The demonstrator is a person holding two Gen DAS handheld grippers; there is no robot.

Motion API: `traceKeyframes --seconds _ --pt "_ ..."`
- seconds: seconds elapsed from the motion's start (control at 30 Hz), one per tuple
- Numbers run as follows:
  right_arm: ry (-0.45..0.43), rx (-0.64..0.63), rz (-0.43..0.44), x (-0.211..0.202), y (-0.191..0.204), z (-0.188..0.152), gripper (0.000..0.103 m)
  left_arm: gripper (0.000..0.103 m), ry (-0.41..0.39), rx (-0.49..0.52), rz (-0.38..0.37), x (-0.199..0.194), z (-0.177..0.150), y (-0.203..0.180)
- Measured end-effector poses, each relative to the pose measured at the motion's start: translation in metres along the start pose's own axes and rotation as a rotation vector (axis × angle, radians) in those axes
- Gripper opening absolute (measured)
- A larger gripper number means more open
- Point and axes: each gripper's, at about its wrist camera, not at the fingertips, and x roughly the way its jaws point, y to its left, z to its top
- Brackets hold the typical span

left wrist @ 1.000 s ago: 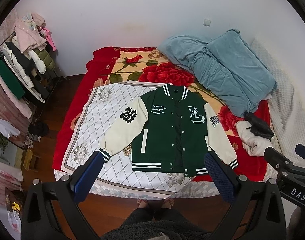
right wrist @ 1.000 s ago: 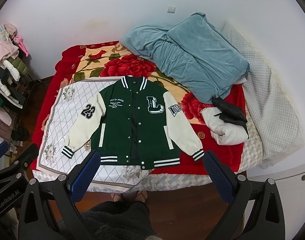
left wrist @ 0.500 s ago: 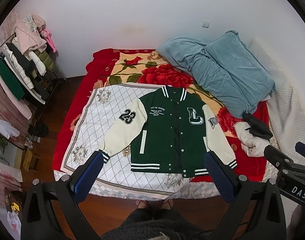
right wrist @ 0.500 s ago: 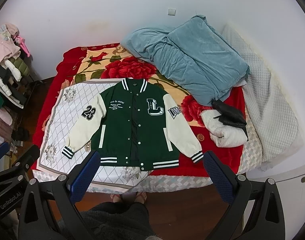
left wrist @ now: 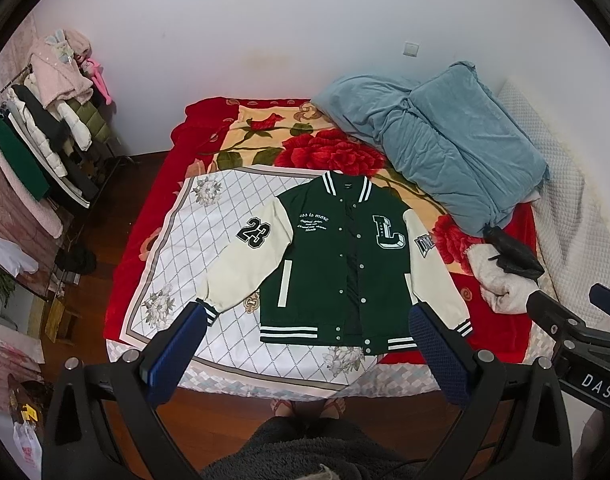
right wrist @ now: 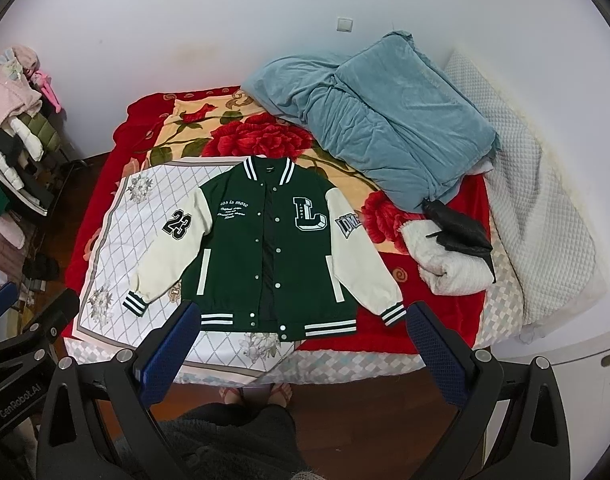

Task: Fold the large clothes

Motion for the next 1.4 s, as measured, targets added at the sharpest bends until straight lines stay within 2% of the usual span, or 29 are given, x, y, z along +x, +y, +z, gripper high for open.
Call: traceKeyframes --seconds 0.7,0.87,0.93,1.07,1.2,1.27,1.3,1.33,1.4 --pt "-0.005 0.001 0.001 -0.006 0.0 0.001 0.103 0.103 -0.008 0.001 -0.003 0.0 0.002 0.005" --pt "-0.029 0.067 -0.003 -0.004 -0.004 0.019 0.103 0.103 -0.027 0.021 0.021 0.015 0.013 0.01" --pt "-0.032 0.104 0.005 0.008 -0.005 0.025 0.103 0.103 -0.042 0.029 0.034 0.029 0.017 0.016" --pt "0.025 0.241 0.005 0.06 -0.016 0.029 0.103 0.103 -0.08 0.074 0.054 0.072 0.027 0.021" --pt "0.049 0.368 -0.072 0.118 -0.045 0.018 0.102 0.103 -0.143 0.113 0.081 0.115 0.032 0.023" --pt "0.064 0.387 -0.123 0.15 -0.059 0.008 0.084 0.103 -0.159 0.14 0.106 0.146 0.036 0.017" --pt "0.077 0.393 -0.14 0.163 -0.064 0.001 0.062 0.103 -0.16 0.153 0.117 0.158 0.035 0.014" --pt "0.106 0.414 -0.149 0.186 -0.076 -0.003 0.051 0.103 -0.147 0.165 0.128 0.174 0.036 0.009" --pt "0.151 0.486 -0.131 0.225 -0.1 -0.023 0.05 0.103 -0.099 0.168 0.125 0.21 0.037 0.003"
